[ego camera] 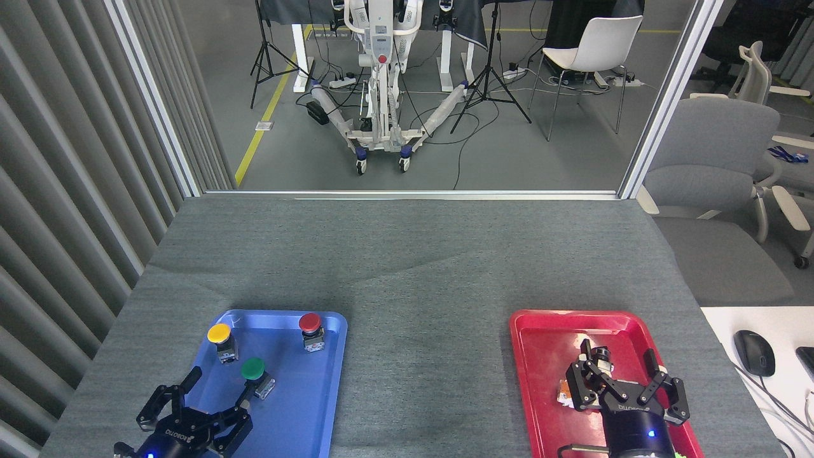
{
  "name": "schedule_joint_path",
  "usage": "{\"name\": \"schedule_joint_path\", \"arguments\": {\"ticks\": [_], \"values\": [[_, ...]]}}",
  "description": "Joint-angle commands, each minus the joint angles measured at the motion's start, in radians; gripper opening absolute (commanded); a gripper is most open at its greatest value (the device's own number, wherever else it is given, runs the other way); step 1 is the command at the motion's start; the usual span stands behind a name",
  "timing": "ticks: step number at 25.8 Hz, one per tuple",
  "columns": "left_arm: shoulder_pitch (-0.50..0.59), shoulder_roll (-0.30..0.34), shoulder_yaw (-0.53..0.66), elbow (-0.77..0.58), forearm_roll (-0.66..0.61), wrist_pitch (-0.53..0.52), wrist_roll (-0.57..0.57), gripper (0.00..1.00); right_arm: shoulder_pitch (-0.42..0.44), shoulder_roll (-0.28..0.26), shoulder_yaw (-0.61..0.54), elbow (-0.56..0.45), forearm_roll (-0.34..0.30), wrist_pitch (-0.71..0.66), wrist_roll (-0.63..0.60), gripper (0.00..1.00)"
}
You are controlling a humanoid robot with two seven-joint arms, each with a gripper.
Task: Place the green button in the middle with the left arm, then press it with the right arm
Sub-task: 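Lower the left gripper over the green button on the blue tray, then close the left gripper on the green button and lift it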
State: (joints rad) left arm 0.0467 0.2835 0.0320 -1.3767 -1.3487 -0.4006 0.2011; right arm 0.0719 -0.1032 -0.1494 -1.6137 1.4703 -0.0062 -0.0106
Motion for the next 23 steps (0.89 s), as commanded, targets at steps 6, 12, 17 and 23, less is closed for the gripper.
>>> {"name": "schedule_joint_path", "arguments": {"ticks": [6,12,17,23], "values": [[-0.045,0.011,-0.014,0.128,-0.003,-0.072,0.0,0.99,0.0,0.0,-0.001,0.0,0.001,0.0,0.0,1.0],[-0.105,0.02,-0.027,0.238,-0.004,-0.116,0.003,0.99,0.0,-0.001,-0.001,0.0,0.001,0.0,0.0,1.0],[-0.172,0.028,-0.043,0.311,-0.02,-0.146,0.001,0.98,-0.001,-0.001,-0.001,0.0,-0.001,0.0,0.0,1.0],[-0.266,0.022,-0.122,0.424,-0.041,-0.152,0.008,0.98,-0.001,0.0,-0.001,0.0,-0.001,0.0,0.001,1.0]]}}
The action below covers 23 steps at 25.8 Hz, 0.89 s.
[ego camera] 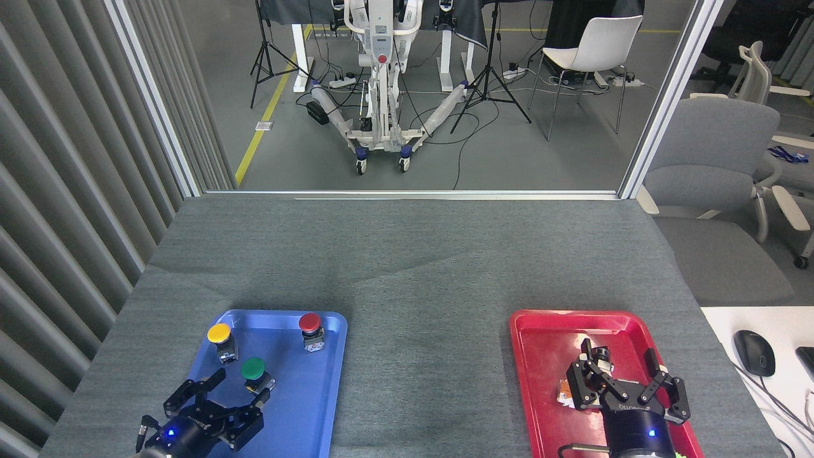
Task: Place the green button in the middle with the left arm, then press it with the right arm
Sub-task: 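Close the left gripper on the green button and lift it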
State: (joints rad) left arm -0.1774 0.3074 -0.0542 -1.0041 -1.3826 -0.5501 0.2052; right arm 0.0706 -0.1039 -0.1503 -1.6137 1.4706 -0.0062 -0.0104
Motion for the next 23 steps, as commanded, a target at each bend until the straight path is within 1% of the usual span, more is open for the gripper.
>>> {"name": "schedule_joint_path", "arguments": {"ticks": [1,6,7,8,13,16,17,19,21,22,23], "values": [[-0.05,-0.004,-0.042,0.059,-0.007,-0.002,0.003,0.98,0.0,0.0,0.0,0.0,0.001,0.0,0.001,1.0],[-0.065,-0.004,-0.047,0.082,-0.007,0.001,0.005,0.98,0.0,0.001,0.0,0.0,0.001,0.0,0.0,1.0],[-0.071,-0.007,-0.047,0.096,-0.006,0.001,0.005,0.97,0.0,0.001,0.0,0.0,0.001,0.0,0.0,1.0],[-0.077,-0.008,-0.047,0.108,-0.006,0.001,0.003,0.91,0.0,0.001,0.0,0.0,0.001,0.0,0.0,1.0],[-0.083,-0.001,-0.049,0.131,-0.007,-0.005,0.0,0.43,0.001,0.001,0.0,0.0,0.001,0.0,0.0,1.0],[-0.079,0.013,-0.05,0.124,-0.007,-0.017,0.043,0.08,0.0,0.001,0.0,0.0,0.001,0.0,0.001,1.0],[-0.082,0.027,-0.05,0.124,-0.007,-0.036,0.079,0.0,0.0,0.001,0.0,0.0,0.001,0.0,0.001,1.0],[-0.09,0.038,-0.05,0.125,-0.007,-0.088,0.134,0.0,0.002,0.001,0.0,0.0,-0.001,0.0,0.0,1.0],[-0.094,0.038,-0.05,0.121,-0.007,-0.109,0.151,0.0,0.0,0.001,0.0,0.0,0.001,0.0,0.0,1.0],[-0.091,0.038,-0.05,0.102,-0.006,-0.119,0.157,0.0,0.002,0.001,0.0,0.0,0.001,0.0,0.001,1.0],[-0.085,0.036,-0.05,0.055,-0.006,-0.131,0.168,0.0,0.0,0.001,0.0,0.0,0.001,0.0,0.0,1.0]]}}
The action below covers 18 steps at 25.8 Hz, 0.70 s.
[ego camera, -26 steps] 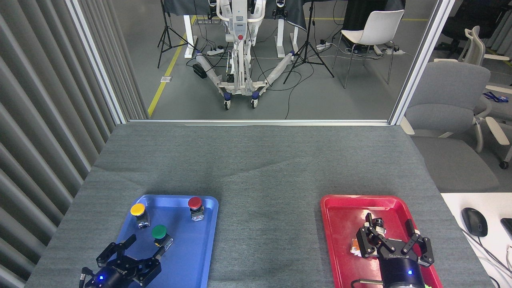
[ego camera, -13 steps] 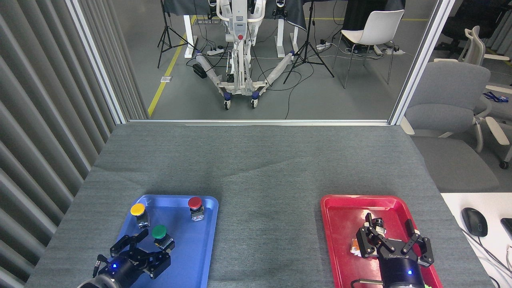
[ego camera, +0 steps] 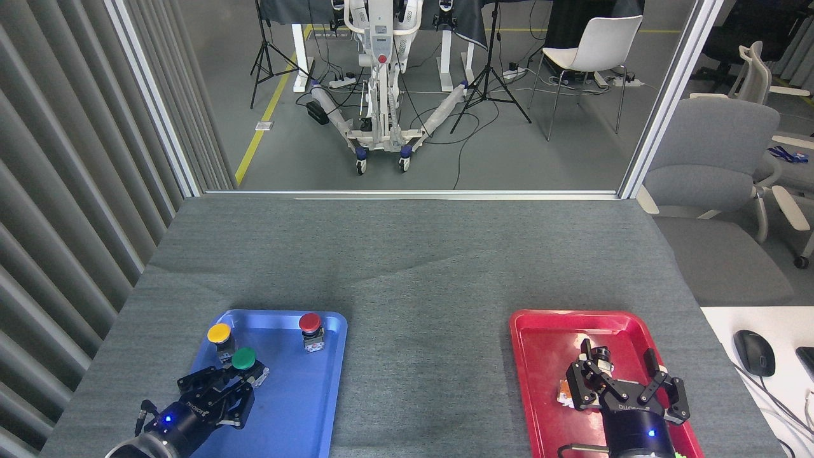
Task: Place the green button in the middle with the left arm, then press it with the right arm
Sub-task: 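Close the left gripper on the green button and lift it, then carry the green button to the table middle and release it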
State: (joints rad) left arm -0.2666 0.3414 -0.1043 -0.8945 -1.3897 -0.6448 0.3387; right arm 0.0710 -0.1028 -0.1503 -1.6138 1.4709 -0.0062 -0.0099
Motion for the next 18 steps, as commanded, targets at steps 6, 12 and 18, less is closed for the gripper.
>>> {"name": "schedule_joint_path", "arguments": {"ticks": [6,12,18], "values": [[0.069,-0.078,-0.029,-0.347,0.001,-0.021,0.048,0.0,0.001,0.0,0.002,0.0,0.0,0.0,0.001,1.0],[-0.048,-0.312,-0.215,-0.212,-0.198,0.0,-0.018,0.0,0.001,0.0,0.002,0.0,0.0,0.0,-0.001,1.0],[-0.155,-0.415,-0.232,0.031,-0.281,0.033,-0.076,0.0,0.001,0.0,0.002,0.0,0.0,0.0,-0.001,1.0]]}}
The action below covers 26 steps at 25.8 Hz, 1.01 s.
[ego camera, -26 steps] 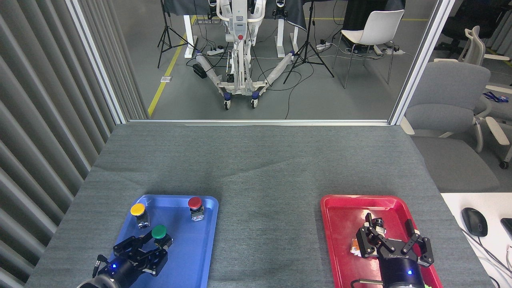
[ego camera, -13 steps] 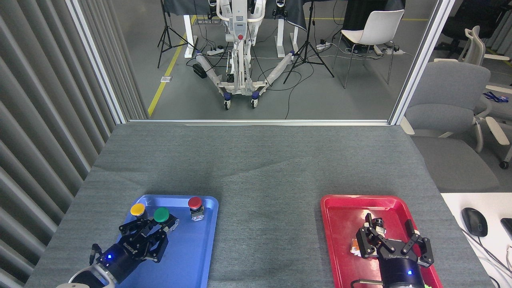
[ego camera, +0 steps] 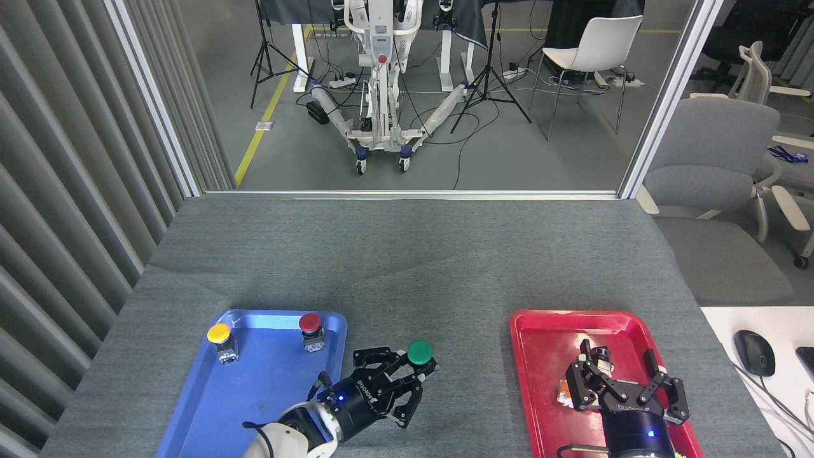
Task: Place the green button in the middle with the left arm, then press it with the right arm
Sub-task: 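Carry the green button to the table middle and release it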
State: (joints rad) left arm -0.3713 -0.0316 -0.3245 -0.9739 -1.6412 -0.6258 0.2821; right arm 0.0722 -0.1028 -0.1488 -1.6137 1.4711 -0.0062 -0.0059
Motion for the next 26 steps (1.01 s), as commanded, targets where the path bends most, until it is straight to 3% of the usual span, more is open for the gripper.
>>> {"name": "schedule_joint_path", "arguments": {"ticks": [1,10,14,19,20,21,22,23,26], "values": [[-0.061,-0.042,-0.011,0.133,-0.028,0.02,-0.02,0.0,0.0,0.0,0.0,0.0,0.0,0.0,-0.005,1.0],[-0.092,-0.044,-0.016,0.228,-0.031,0.037,-0.012,0.0,0.0,0.0,0.0,0.0,0.0,0.0,-0.005,1.0],[-0.092,-0.042,-0.079,0.23,-0.031,0.066,-0.011,0.0,0.0,0.0,0.0,0.0,0.0,0.0,-0.005,1.0],[-0.09,-0.042,-0.107,0.231,-0.028,0.089,-0.008,0.12,0.0,0.0,0.0,0.0,0.0,0.0,-0.005,1.0],[-0.09,-0.042,-0.107,0.23,-0.023,0.089,-0.006,0.23,0.0,0.0,0.0,0.0,0.0,0.0,-0.005,1.0],[-0.09,-0.042,-0.107,0.23,-0.022,0.089,-0.001,0.48,0.0,0.0,0.0,0.0,0.0,0.0,-0.005,1.0],[-0.089,-0.042,-0.107,0.23,-0.017,0.089,0.003,0.86,0.0,0.0,0.0,0.0,0.0,0.0,-0.003,1.0],[-0.087,-0.042,-0.107,0.228,-0.017,0.086,0.011,0.98,0.0,0.0,0.0,0.0,0.0,0.0,-0.005,1.0],[-0.08,-0.037,-0.107,0.216,-0.019,0.08,0.019,0.99,0.0,0.0,0.0,0.0,0.0,0.0,-0.005,1.0]]}}
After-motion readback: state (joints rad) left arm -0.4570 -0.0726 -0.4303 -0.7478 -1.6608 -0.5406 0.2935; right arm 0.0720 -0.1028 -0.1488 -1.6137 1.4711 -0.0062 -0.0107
